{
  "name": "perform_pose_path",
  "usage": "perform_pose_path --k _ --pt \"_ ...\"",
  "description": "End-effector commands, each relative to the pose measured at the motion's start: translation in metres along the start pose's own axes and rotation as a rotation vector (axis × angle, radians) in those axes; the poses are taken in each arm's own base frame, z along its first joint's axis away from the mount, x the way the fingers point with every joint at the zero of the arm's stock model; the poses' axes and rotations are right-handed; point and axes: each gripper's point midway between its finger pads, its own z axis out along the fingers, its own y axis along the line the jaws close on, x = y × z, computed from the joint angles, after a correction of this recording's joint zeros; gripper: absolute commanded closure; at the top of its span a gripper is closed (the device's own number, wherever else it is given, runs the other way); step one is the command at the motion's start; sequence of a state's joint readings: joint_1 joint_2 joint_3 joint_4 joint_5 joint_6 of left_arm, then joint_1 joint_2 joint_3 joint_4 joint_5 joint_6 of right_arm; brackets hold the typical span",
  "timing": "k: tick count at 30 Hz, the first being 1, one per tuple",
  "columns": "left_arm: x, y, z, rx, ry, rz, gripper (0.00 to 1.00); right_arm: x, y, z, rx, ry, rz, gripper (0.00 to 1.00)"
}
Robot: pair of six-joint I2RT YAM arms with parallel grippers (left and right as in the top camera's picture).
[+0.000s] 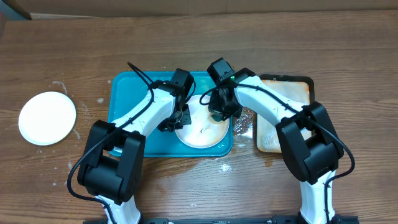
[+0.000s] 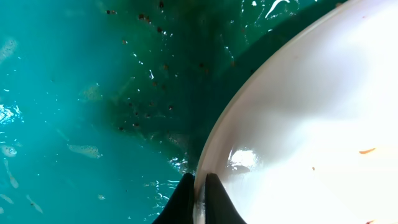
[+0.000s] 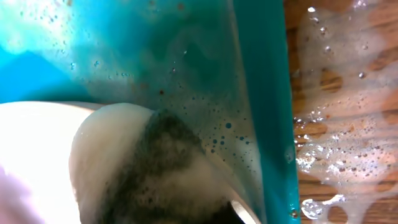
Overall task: Clean dirty plates on tray and stack at the side
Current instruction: 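Scrub the white plate with the sponge while the left gripper holds it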
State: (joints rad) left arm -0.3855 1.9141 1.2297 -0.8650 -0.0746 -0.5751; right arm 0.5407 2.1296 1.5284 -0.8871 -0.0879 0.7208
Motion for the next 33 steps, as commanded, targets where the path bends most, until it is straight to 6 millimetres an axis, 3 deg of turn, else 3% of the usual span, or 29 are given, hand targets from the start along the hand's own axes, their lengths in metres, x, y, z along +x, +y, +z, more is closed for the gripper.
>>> perform_pose_path --k 1,5,9,12,18,24,33 --pt "0.010 0.000 0.016 -0.002 0.054 -0.012 0.96 -0.006 -0.023 0.016 0.066 0.016 -0.062 0.96" --pt "0.004 -0.003 0.016 0.027 0.043 -0.037 0.96 0.006 0.033 -0.011 -0.153 0.083 -0.124 0.96" --pt "-0.001 -0.006 0.016 0.046 0.027 -0.054 0.96 0.032 0.090 -0.028 -0.389 0.185 -0.172 0.96" --pt "-0.002 -0.006 0.016 0.048 0.023 -0.055 0.96 0.046 0.107 -0.028 -0.405 0.185 -0.185 0.96" --pt "-0.007 0.001 0.017 0.042 0.019 -0.107 0.96 0.061 0.112 -0.019 -0.333 0.157 -0.161 0.96" --pt "-0.014 0.014 0.018 0.067 0.040 -0.200 0.96 0.054 0.098 -0.003 -0.279 0.111 -0.105 0.96" --pt "-0.013 0.019 0.018 0.103 0.077 -0.219 0.96 0.044 0.080 0.027 -0.241 0.023 -0.066 0.96"
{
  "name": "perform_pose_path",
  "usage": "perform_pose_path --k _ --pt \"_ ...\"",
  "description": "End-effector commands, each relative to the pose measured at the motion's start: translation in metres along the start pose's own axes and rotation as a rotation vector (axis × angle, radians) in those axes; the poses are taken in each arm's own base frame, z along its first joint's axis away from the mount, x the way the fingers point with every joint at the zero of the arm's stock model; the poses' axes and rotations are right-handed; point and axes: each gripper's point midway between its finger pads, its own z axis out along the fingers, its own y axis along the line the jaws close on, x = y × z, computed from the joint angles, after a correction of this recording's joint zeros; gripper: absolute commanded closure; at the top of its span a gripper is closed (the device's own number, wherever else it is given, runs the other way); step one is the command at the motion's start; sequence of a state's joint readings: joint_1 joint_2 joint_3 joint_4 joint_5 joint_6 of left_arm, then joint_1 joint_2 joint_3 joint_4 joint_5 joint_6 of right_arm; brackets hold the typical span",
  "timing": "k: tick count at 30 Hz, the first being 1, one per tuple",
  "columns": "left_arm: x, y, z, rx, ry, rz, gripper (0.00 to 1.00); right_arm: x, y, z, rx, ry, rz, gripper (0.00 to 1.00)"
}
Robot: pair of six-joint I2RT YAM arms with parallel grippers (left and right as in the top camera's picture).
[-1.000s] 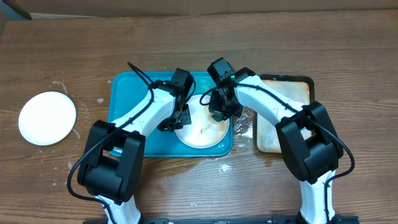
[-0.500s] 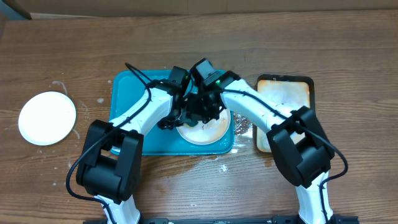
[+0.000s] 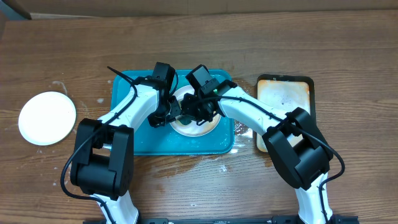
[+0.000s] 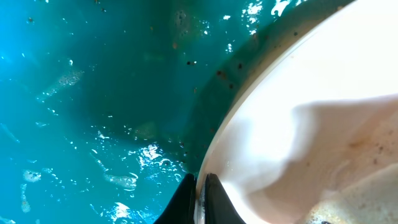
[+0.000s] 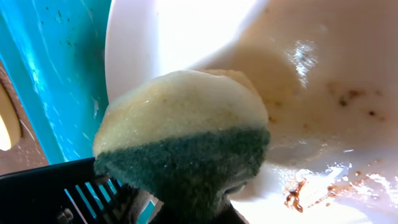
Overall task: Clean dirty plates on tray and stack at the side
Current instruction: 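Scrub the white plate with the sponge while the left gripper holds it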
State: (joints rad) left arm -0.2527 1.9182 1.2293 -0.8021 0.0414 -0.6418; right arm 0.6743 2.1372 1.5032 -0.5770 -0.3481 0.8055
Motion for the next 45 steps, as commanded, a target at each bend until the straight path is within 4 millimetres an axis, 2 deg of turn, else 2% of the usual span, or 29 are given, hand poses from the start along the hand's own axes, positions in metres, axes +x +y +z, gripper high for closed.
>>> perform_pose_path --k 1,5,12,14,19,23,25,27,30,33,36,38,41,44,45 --pt "0.011 0.007 0.014 -0.025 0.058 -0.022 0.96 0.002 -0.046 0.015 0.162 -0.054 0.047 0.96" --pt "0.012 0.008 0.014 -0.029 0.063 -0.016 0.96 -0.004 -0.068 0.012 0.240 -0.092 0.066 0.96" --pt "0.014 0.009 0.014 -0.029 0.070 -0.016 0.96 -0.014 -0.086 0.005 0.312 -0.136 0.083 0.96" --pt "0.015 0.010 0.014 -0.034 0.076 -0.016 0.96 -0.018 -0.097 0.000 0.365 -0.164 0.095 0.96" --pt "0.016 0.011 0.014 -0.037 0.081 0.003 0.96 -0.031 -0.142 -0.024 0.544 -0.236 0.158 0.96" --pt "0.017 0.011 0.014 -0.038 0.082 0.008 0.96 -0.038 -0.155 -0.032 0.543 -0.218 0.207 0.96" --pt "0.017 0.011 0.014 -0.038 0.082 0.010 0.96 -0.040 -0.146 -0.030 0.486 -0.186 0.181 0.96" --pt "0.017 0.011 0.014 -0.038 0.083 0.013 0.96 -0.046 -0.126 -0.029 0.408 -0.170 0.146 0.96" --pt "0.017 0.011 0.014 -0.037 0.082 0.013 0.96 -0.052 -0.090 -0.034 0.313 -0.178 0.115 0.96" --pt "0.017 0.011 0.014 -0.038 0.081 0.013 0.96 -0.056 -0.041 -0.041 0.183 -0.182 0.064 0.96" --pt "0.016 0.011 0.014 -0.041 0.079 0.014 0.96 -0.054 -0.009 -0.040 0.075 -0.164 0.033 0.96" --pt "0.016 0.011 0.014 -0.041 0.080 0.014 0.96 -0.052 -0.004 -0.037 0.060 -0.164 0.051 0.96" --pt "0.017 0.011 0.014 -0.041 0.081 0.014 0.96 -0.048 -0.006 -0.033 0.071 -0.158 0.069 0.96" --pt "0.017 0.011 0.014 -0.041 0.081 0.014 0.96 -0.047 -0.020 -0.026 0.111 -0.158 0.080 0.96" --pt "0.017 0.011 0.014 -0.041 0.081 0.014 0.96 -0.043 -0.030 -0.016 0.133 -0.143 0.091 0.96"
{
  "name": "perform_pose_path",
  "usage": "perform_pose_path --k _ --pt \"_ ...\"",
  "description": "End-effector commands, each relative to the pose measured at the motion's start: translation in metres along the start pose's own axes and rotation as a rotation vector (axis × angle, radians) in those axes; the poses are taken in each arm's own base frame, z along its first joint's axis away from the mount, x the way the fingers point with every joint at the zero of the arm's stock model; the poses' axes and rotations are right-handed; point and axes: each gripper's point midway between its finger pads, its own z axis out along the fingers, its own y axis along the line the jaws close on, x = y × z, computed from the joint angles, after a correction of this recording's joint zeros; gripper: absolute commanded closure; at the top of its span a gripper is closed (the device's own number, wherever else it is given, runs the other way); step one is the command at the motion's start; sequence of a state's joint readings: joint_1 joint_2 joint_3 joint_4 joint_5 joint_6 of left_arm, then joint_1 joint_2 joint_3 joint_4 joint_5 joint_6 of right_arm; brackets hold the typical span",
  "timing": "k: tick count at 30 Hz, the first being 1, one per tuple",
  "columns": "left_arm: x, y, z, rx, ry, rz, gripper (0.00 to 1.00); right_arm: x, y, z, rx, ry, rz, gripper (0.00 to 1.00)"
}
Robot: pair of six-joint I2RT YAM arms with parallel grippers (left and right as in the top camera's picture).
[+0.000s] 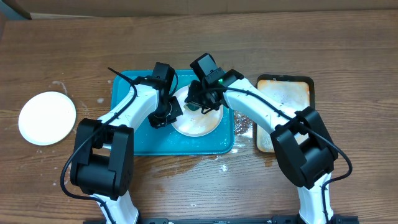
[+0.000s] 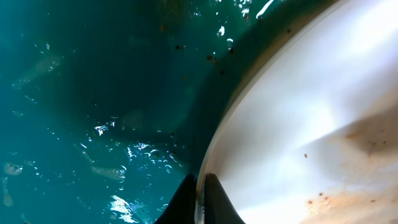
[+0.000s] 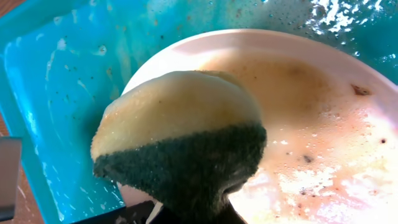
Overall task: Clean dirty plates on tray and stack at the side
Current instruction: 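Scrub the white plate with the sponge while the left gripper holds it, then move the sponge back into the pan with the right gripper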
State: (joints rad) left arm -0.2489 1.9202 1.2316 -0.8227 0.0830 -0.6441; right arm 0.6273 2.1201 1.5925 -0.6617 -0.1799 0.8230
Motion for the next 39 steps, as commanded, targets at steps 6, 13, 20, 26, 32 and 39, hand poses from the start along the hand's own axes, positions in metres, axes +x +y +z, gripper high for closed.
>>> perform_pose_path --k 6,13,20,26,32,39 --pt "0.011 0.015 0.014 -0.069 0.049 0.018 0.96 0.025 -0.036 0.060 0.037 0.118 0.029 0.96" --pt "0.013 0.017 0.014 -0.075 0.057 0.022 0.96 0.019 -0.062 0.072 0.103 0.113 0.058 0.96" --pt "0.013 0.018 0.014 -0.078 0.057 0.033 0.96 -0.034 -0.157 0.044 0.336 0.026 0.143 0.96" --pt "0.013 0.017 0.014 -0.078 0.056 0.033 0.96 -0.048 -0.175 0.037 0.350 0.019 0.158 0.96" --pt "0.013 0.018 0.014 -0.078 0.055 0.032 0.96 -0.039 -0.158 0.031 0.337 0.032 0.079 0.96" --pt "0.007 0.015 0.014 -0.070 0.032 0.035 0.96 -0.036 -0.097 -0.010 0.215 0.002 -0.191 0.96"
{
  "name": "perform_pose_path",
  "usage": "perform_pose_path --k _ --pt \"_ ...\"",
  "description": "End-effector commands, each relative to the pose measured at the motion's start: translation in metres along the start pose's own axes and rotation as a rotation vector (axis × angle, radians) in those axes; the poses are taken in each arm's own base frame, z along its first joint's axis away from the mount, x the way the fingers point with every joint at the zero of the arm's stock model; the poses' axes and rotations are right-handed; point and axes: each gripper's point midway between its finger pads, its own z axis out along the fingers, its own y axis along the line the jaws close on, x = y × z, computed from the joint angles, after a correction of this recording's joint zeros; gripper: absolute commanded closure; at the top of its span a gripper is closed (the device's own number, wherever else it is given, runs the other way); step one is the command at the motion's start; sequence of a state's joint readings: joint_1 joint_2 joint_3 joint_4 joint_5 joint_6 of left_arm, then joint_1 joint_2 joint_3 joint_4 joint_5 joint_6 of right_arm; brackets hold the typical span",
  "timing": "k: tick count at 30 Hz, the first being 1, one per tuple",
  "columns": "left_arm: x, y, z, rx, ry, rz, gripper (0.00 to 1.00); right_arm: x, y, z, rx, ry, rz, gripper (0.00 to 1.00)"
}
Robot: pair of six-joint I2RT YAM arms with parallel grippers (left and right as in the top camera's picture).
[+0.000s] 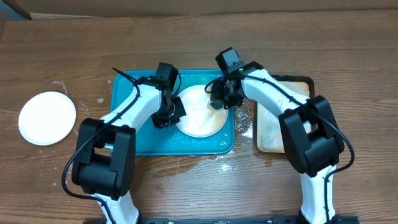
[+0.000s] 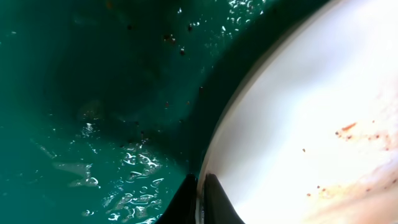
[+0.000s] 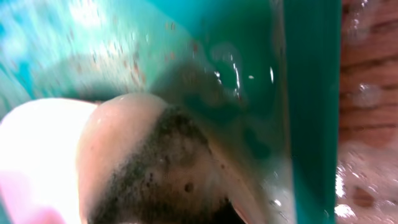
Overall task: Clean dirty plates on tray and stack at the side
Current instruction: 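Move the sponge back into the pan with the right gripper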
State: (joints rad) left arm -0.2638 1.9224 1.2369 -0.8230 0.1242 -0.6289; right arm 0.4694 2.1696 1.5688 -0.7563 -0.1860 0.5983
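Observation:
A dirty white plate [image 1: 200, 114] with brown smears lies in the wet teal tray [image 1: 134, 140]. My left gripper [image 1: 169, 114] is shut on the plate's left rim [image 2: 214, 149], its two dark fingers [image 2: 214, 200] pinching the edge. My right gripper [image 1: 219, 99] is shut on a yellow-and-green sponge [image 3: 149, 165], pressed on the plate's upper right part near the tray's right wall [image 3: 308, 93]. A clean white plate [image 1: 47, 117] sits on the table at the far left.
A black-framed tray [image 1: 283, 118] with soapy water stands right of the teal tray. Foam and water patches [image 1: 242, 127] lie on the wood between the two trays and below the teal one. The right wrist view is blurred.
My right gripper with the sponge has moved from the plate's upper left part to its upper right edge, near the tray's right wall. The left gripper still pinches the rim.
The sponge was first on the plate's right side, the plate lying low and right in the tray. Then the plate stood further up and left with the sponge at its middle, then its upper left. Now the sponge is at the upper right, brown smears remaining.

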Motion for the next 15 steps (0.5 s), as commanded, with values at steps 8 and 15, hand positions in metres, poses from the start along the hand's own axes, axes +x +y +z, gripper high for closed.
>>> perform_pose_path --k 8,15 --pt "-0.005 0.021 0.014 -0.085 -0.017 0.014 0.96 -0.010 0.012 -0.121 -0.023 -0.209 -0.174 0.96" --pt "-0.008 0.018 0.014 -0.076 -0.030 0.055 0.96 -0.007 -0.057 -0.180 0.175 -0.281 0.089 0.96"
